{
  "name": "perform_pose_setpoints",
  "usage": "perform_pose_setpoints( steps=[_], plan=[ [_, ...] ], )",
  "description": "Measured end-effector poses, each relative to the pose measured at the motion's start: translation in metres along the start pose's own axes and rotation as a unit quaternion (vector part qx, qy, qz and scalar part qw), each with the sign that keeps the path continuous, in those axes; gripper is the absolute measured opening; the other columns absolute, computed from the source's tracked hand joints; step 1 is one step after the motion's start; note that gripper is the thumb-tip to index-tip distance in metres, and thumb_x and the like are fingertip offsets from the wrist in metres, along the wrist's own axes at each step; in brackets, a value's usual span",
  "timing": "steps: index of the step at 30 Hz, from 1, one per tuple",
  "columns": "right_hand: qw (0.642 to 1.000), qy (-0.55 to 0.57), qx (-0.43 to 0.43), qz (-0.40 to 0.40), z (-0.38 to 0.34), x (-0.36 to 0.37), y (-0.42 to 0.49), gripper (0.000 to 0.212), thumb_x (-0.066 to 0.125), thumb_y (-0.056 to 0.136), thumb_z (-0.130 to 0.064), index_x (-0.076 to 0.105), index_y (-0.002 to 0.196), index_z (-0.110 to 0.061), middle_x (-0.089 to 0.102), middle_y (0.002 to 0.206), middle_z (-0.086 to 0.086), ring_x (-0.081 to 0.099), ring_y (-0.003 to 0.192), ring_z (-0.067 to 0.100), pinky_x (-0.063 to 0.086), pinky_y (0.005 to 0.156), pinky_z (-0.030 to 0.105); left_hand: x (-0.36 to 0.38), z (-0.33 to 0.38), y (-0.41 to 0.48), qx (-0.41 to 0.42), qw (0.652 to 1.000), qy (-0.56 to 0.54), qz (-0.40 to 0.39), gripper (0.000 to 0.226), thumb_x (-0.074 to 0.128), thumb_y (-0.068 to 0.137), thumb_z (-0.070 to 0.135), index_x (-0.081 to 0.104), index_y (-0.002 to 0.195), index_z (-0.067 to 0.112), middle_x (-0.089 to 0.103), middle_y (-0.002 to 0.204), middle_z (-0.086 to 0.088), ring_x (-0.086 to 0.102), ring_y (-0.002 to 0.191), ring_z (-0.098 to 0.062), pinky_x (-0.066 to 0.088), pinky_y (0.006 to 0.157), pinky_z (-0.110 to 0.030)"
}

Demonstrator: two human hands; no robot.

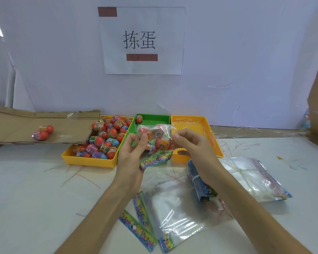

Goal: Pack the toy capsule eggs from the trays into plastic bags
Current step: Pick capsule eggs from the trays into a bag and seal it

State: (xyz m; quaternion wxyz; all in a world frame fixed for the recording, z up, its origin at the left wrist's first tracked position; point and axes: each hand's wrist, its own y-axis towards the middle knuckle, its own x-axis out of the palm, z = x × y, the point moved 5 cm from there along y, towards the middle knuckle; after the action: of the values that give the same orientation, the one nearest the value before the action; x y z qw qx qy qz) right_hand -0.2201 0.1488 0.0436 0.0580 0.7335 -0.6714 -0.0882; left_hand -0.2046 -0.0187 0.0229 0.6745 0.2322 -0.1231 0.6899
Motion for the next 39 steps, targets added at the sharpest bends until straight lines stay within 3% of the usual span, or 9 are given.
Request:
perform_pose_setpoints(
  steps=[3, 6, 9, 14, 22, 28, 32, 35, 39],
  plan=[
    [1.0, -0.003, 0.005, 0.005, 0.002, 0.001, -0.001, 0.016, 0.065, 0.097, -0.019, 0.067, 0.081, -0.018, 0.075, 0.089, 0.006, 0.071, 0.087, 0.018, 0.051, 0.08, 0.03, -0.006, 0.004, 0.001, 0.027, 0.998, 0.037, 0.036, 0.028, 0.069, 0.087, 0.032, 0.047, 0.075, 0.021, 0.053, 0.093, -0.012, 0.052, 0.094, -0.031, 0.044, 0.09, -0.058],
    [1.0, 0.001, 0.02, 0.007, 0.003, 0.003, -0.003, 0.018, 0.065, 0.097, -0.018, 0.066, 0.08, -0.018, 0.076, 0.089, 0.006, 0.073, 0.088, 0.021, 0.052, 0.083, 0.034, -0.013, 0.003, 0.002, 0.039, 0.993, 0.074, 0.079, 0.024, 0.069, 0.091, 0.032, 0.053, 0.078, 0.02, 0.059, 0.08, -0.006, 0.055, 0.086, -0.026, 0.046, 0.083, -0.049],
    [0.999, 0.01, 0.043, 0.01, 0.006, 0.005, -0.003, 0.018, 0.065, 0.097, -0.017, 0.066, 0.079, -0.017, 0.077, 0.089, 0.004, 0.075, 0.092, 0.023, 0.054, 0.089, 0.037, -0.017, -0.003, 0.002, 0.017, 0.993, 0.072, 0.089, 0.02, 0.068, 0.093, 0.033, 0.058, 0.081, 0.02, 0.064, 0.09, -0.01, 0.061, 0.09, -0.027, 0.051, 0.083, -0.049],
    [0.997, 0.04, 0.072, 0.002, 0.009, 0.008, -0.004, 0.02, 0.063, 0.098, -0.012, 0.065, 0.079, -0.014, 0.077, 0.087, 0.005, 0.076, 0.09, 0.021, 0.06, 0.085, 0.038, -0.016, -0.005, 0.004, 0.001, 0.995, 0.058, 0.079, 0.026, 0.07, 0.081, 0.04, 0.062, 0.087, 0.016, 0.068, 0.081, -0.005, 0.069, 0.072, -0.015, 0.058, 0.058, -0.028],
    [0.992, 0.074, 0.103, -0.023, 0.017, 0.009, -0.002, 0.023, 0.062, 0.099, -0.012, 0.066, 0.077, -0.016, 0.076, 0.096, 0.01, 0.075, 0.091, 0.026, 0.059, 0.08, 0.038, -0.023, -0.012, 0.006, -0.046, 0.993, 0.018, 0.108, 0.027, 0.071, 0.084, 0.033, 0.069, 0.1, 0.011, 0.071, 0.095, -0.009, 0.068, 0.086, -0.02, 0.057, 0.058, -0.026],
    [0.978, 0.136, 0.152, -0.048, 0.021, 0.011, -0.001, 0.016, 0.059, 0.1, -0.01, 0.061, 0.085, -0.012, 0.072, 0.103, 0.013, 0.072, 0.089, 0.026, 0.054, 0.077, 0.036, -0.022, -0.025, 0.006, -0.101, 0.99, -0.018, 0.095, 0.018, 0.065, 0.094, 0.027, 0.068, 0.101, 0.011, 0.074, 0.08, 0.0, 0.072, 0.069, -0.009, 0.057, 0.053, -0.023],
    [0.986, 0.081, 0.141, -0.03, 0.019, 0.009, -0.003, 0.017, 0.062, 0.099, -0.015, 0.064, 0.082, -0.015, 0.074, 0.107, 0.016, 0.067, 0.096, 0.023, 0.043, 0.082, 0.039, -0.026, -0.021, 0.006, -0.056, 0.989, 0.024, 0.135, 0.027, 0.075, 0.079, 0.031, 0.072, 0.095, 0.01, 0.073, 0.09, -0.009, 0.072, 0.081, -0.02, 0.061, 0.065, -0.034],
    [0.998, -0.02, 0.063, 0.023, 0.011, 0.007, -0.005, 0.024, 0.066, 0.097, -0.015, 0.066, 0.073, -0.018, 0.067, 0.077, 0.003, 0.06, 0.079, 0.015, 0.051, 0.076, 0.032, -0.028, -0.011, 0.005, 0.016, 0.98, 0.1, 0.173, 0.016, 0.078, 0.084, 0.031, 0.075, 0.086, 0.015, 0.075, 0.086, -0.006, 0.072, 0.098, -0.033, 0.056, 0.095, -0.052],
    [0.988, 0.094, 0.119, -0.019, 0.015, 0.017, -0.005, 0.021, 0.057, 0.101, -0.009, 0.06, 0.081, -0.009, 0.077, 0.094, 0.011, 0.075, 0.091, 0.021, 0.061, 0.073, 0.031, -0.025, -0.007, 0.002, 0.028, 0.979, 0.095, 0.179, 0.022, 0.079, 0.076, 0.038, 0.075, 0.081, 0.018, 0.074, 0.082, -0.002, 0.069, 0.092, -0.031, 0.051, 0.101, -0.058]
  ],
)
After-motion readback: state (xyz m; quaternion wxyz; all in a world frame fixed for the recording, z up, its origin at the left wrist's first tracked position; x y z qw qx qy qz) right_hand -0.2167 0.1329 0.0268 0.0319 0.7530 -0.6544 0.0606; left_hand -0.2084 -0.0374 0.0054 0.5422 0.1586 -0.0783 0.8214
